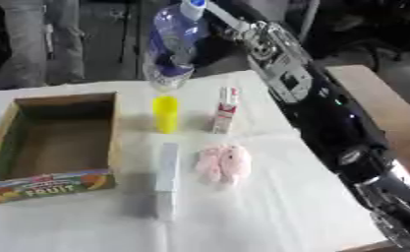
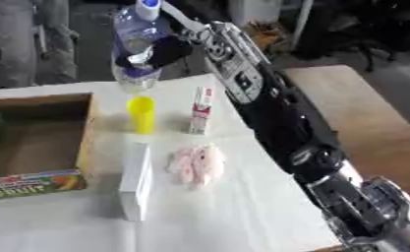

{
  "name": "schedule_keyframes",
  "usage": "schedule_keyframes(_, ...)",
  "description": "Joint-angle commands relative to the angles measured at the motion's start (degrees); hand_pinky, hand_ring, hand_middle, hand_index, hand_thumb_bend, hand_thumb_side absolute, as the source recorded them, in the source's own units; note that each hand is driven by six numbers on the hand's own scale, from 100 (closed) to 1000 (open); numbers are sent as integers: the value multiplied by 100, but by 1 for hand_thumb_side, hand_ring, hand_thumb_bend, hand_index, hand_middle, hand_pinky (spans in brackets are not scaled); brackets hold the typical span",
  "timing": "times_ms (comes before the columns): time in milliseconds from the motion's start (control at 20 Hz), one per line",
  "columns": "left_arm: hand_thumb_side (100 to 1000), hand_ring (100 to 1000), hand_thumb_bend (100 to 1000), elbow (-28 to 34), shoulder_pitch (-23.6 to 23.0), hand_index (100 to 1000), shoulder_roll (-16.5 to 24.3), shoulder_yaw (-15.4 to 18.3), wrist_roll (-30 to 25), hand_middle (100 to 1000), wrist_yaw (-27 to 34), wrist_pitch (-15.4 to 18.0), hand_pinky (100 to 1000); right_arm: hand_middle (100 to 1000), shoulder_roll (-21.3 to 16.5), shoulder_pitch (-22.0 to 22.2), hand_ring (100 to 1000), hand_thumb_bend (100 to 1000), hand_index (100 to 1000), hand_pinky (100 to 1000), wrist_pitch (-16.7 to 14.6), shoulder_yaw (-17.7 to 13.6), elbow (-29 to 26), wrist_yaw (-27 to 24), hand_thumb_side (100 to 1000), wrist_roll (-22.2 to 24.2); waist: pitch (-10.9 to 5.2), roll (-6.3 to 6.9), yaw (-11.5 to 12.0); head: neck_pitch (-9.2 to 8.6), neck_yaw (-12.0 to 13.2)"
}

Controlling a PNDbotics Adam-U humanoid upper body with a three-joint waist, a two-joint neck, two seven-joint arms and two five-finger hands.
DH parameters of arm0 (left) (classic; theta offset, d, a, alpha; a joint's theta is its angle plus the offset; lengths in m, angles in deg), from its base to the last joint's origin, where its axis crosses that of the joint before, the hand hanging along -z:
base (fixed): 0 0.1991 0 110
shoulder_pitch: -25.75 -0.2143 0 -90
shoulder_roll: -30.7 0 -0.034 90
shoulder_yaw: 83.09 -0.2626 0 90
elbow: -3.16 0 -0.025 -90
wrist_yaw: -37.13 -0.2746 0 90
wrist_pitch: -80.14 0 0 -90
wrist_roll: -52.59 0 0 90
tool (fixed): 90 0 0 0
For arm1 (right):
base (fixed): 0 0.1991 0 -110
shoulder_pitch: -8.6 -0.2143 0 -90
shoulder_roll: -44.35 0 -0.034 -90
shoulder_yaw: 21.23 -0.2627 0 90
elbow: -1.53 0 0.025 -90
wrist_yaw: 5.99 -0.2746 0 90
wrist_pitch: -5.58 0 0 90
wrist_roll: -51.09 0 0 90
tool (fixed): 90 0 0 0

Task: Pick up objects on the table and place them in the box.

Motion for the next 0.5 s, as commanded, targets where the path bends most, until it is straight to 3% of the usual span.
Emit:
schedule_keyframes(50, 977, 849, 460, 163, 134, 868, 42, -33, 149, 769, 55, 47, 747, 586, 57, -190, 306, 113, 573, 141, -96, -26, 74, 131, 100, -50, -74, 21, 31, -1, -42)
schedule_keyframes(350, 974, 841, 457, 149, 306, 861, 46, -65, 414, 762, 134, -14, 743, 587, 144, -289, 308, 109, 574, 144, -130, -81, 325, 454, 104, -269, -52, -1, 181, -86, -78)
schedule_keyframes(500, 965, 838, 447, 155, 415, 859, 0, -122, 405, 757, 154, -36, 741, 582, 218, -319, 306, 100, 561, 144, 2, -280, 620, 650, 100, -419, -23, -8, 345, -228, -125)
